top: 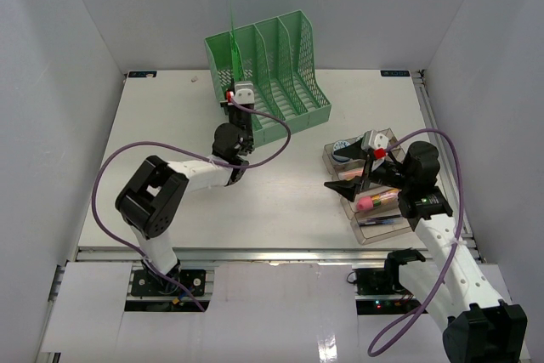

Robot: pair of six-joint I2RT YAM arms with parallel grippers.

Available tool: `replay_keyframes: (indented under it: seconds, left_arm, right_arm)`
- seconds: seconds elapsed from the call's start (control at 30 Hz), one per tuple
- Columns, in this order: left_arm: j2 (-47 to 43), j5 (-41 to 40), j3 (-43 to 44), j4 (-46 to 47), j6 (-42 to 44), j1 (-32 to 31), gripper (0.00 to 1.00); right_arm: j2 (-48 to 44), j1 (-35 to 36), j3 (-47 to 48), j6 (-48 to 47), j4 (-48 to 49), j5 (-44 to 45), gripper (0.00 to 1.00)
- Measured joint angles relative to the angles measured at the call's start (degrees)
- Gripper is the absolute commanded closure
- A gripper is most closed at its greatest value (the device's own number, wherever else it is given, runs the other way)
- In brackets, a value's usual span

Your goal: Organize the desk

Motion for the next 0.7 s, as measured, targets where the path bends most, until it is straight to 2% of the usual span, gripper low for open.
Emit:
replay_keyframes:
  seconds: [0.23, 0.6, 0.67, 0.7]
  left_arm:
    - [3.3, 0.0, 4.8, 0.2, -0.8, 0.8, 1.00]
    - [7.2, -0.9, 3.7, 0.0, -2.1, 1.5, 1.00]
    - [7.2, -1.0, 2.9, 0.0, -3.0, 1.6, 0.92]
    - [7.2, -1.1, 2.5, 0.0, -3.4, 1.6, 0.68]
  right_arm:
    - [-0.7, 0.0, 0.0, 0.0, 0.0, -0.2, 0.03]
    - [-0.9, -0.1, 0.0, 0.0, 0.0, -0.6, 0.03]
    - [-0.9, -0.1, 0.0, 0.0, 0.0, -0.6, 0.03]
    - [-0.9, -0.1, 0.0, 0.0, 0.0, -0.6, 0.03]
